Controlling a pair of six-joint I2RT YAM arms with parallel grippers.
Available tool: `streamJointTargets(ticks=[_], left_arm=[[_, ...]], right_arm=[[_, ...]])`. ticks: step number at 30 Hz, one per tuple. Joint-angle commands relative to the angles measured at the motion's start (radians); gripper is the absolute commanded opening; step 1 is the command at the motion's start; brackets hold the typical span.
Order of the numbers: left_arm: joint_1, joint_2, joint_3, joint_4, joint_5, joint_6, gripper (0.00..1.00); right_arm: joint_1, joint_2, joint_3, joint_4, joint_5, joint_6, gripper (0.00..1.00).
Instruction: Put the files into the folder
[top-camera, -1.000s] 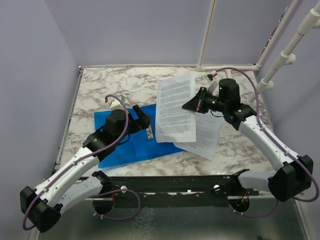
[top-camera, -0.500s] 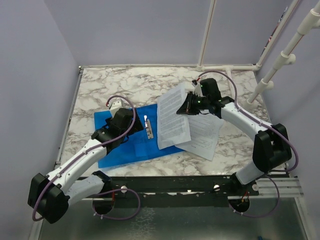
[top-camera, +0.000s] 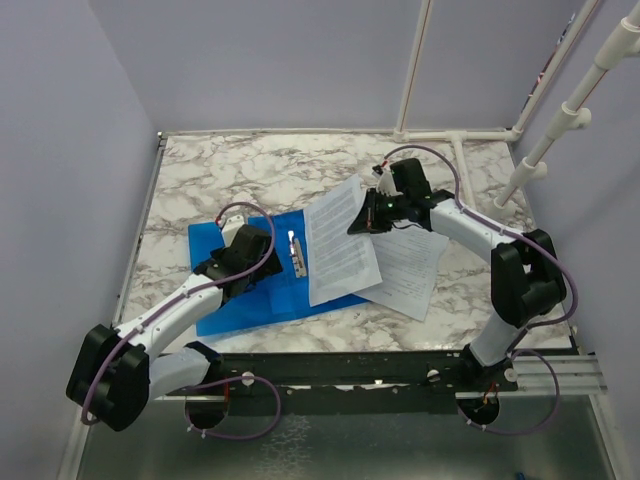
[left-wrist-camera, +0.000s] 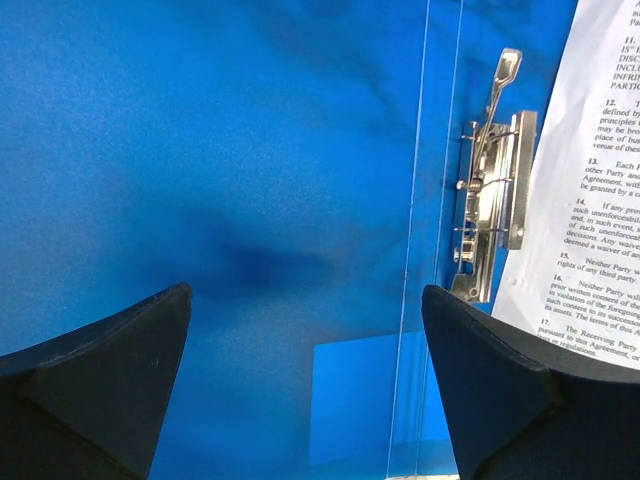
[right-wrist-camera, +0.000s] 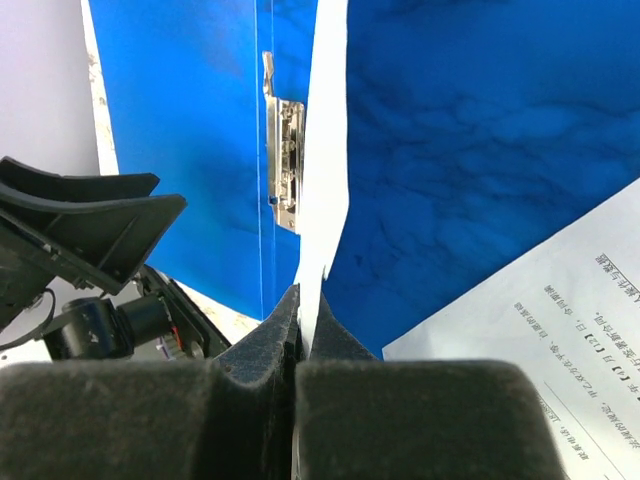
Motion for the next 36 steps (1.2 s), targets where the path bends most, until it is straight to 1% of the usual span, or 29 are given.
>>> streamJointTargets(ticks=[1, 8, 15, 18, 36], left_arm=[[0.007, 0.020, -0.032, 0.049, 0.032, -0.005, 0.99], [0.007, 0.039, -0.058, 0.082, 0.040, -0.004, 0.99], [0.007, 0.069, -0.080, 0.107, 0.047, -0.005, 0.98], [0.007, 0.079, -0.084, 0.116, 0.050, -0.004, 0.97], [0.006, 0.069, -0.088, 0.124, 0.054, 0.006, 0.95]], right_arm=[[0.006, 0.021, 0.023, -0.010, -0.057, -0.055, 0.00], [0.006, 0.005, -0.008, 0.038, -0.102, -0.065, 0.00], [0.006, -0.003, -0.035, 0.102, -0.180, -0.039, 0.01], [0.006, -0.002, -0.038, 0.114, -0.183, -0.036, 0.01], [0.006, 0.119, 0.012, 0.110, -0.201, -0.047, 0.01]])
